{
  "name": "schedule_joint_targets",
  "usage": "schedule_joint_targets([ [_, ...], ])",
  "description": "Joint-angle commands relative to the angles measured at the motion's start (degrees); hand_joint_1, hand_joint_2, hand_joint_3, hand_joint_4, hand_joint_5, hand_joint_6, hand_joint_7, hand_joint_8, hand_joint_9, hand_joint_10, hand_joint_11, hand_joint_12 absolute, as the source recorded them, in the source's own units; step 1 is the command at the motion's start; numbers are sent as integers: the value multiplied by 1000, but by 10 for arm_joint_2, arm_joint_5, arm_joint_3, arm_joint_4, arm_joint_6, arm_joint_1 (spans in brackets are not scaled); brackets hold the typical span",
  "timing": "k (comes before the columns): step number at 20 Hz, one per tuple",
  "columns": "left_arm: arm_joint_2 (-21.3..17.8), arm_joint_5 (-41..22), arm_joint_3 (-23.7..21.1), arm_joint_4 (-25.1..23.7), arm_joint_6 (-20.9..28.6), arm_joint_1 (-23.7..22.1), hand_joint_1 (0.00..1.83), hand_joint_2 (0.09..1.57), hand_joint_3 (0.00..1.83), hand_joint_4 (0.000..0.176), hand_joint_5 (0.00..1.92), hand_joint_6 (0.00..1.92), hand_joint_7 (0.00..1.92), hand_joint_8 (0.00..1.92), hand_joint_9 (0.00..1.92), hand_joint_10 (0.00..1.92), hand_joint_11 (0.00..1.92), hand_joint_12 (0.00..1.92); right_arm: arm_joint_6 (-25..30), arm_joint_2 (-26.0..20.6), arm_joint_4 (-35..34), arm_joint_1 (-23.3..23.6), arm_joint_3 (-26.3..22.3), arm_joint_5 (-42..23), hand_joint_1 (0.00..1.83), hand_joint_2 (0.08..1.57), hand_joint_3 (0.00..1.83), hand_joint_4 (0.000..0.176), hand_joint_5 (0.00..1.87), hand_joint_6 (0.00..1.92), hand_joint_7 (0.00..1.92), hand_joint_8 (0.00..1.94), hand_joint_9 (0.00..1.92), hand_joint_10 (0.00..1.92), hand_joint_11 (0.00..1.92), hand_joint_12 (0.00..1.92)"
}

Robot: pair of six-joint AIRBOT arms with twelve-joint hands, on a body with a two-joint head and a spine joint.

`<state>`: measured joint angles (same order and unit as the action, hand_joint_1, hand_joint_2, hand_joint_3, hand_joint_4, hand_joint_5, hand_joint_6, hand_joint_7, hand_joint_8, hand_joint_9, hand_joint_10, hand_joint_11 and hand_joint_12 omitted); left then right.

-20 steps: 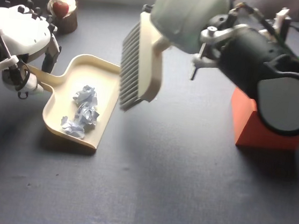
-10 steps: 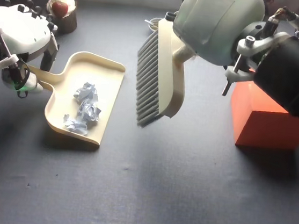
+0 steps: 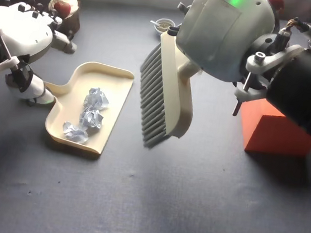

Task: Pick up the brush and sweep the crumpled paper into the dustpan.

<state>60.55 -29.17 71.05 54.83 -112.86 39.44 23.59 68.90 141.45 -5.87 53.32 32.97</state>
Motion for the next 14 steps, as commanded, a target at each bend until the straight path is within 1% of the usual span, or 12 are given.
schedule_joint_targets([
  [1,-2,-53,1,-19,-4,-9,862,904,0,162,212,0,64,0,106,0,7,375,-11,-11,30,5,-5,43,1347,1102,0,0,971,1907,1103,1941,1351,1921,1510,1921],
  [2,-2,-53,1,-19,-4,-9,856,902,0,156,199,0,61,0,112,3,21,381,-17,-18,22,5,-15,34,1277,1069,0,0,995,1624,1143,1941,1371,1921,1526,1921],
  [3,-2,-53,0,-19,-4,-9,829,894,0,160,198,1,64,2,114,3,21,380,-18,-24,19,1,-23,29,1202,1056,0,0,1091,926,1227,1941,1440,1921,1605,1921],
  [4,-2,-53,0,-19,-4,-11,855,881,0,156,232,13,69,4,114,3,16,378,-19,-35,19,-9,-35,28,1197,1021,0,0,1201,623,1268,1941,1464,1921,1660,1921],
  [5,-3,-53,-1,-19,-4,-14,871,872,0,154,244,14,73,4,114,2,21,380,-20,-43,19,-18,-47,28,1139,914,0,0,1173,377,1188,1941,1385,1921,1579,1921],
  [6,-5,-54,-2,-18,-4,-15,861,872,0,154,234,8,74,4,113,2,24,380,-22,-50,19,-25,-55,28,1101,874,3,0,1188,446,1135,1941,1325,1921,1516,1921],
  [7,-8,-54,-5,-16,-5,-19,857,870,0,160,256,14,95,10,133,8,41,386,-24,-58,19,-34,-66,28,1052,860,6,0,1009,1399,1092,1941,1267,1921,1437,1921],
  [8,-11,-53,-8,-11,-13,-25,864,876,0,154,273,17,102,10,139,9,44,386,-24,-64,18,-38,-72,31,1014,850,2,0,953,1817,1065,1941,1234,1921,1400,1921],
  [10,-18,-47,-14,0,-27,-42,824,901,4,151,265,7,92,3,132,3,23,375,-62,-72,-22,-39,-83,32,948,792,0,0,883,1917,945,1941,1080,1921,1212,1921],
  [12,-26,-40,-22,14,-41,-60,857,895,0,150,274,8,109,8,141,6,13,369,-107,-78,-71,-39,-89,32,926,720,0,0,694,1921,690,1941,774,1921,892,1921],
  [13,-32,-34,-29,26,-52,-73,848,897,1,156,275,8,115,9,145,7,16,370,-126,-83,-93,-39,-93,31,954,657,0,0,637,1915,546,1941,608,1921,630,1921],
  [14,-40,-27,-38,41,-69,-86,843,896,0,155,283,10,122,11,151,9,13,369,-140,-89,-110,-39,-98,27,913,654,0,45,527,1920,387,1941,374,1921,370,1921],
])
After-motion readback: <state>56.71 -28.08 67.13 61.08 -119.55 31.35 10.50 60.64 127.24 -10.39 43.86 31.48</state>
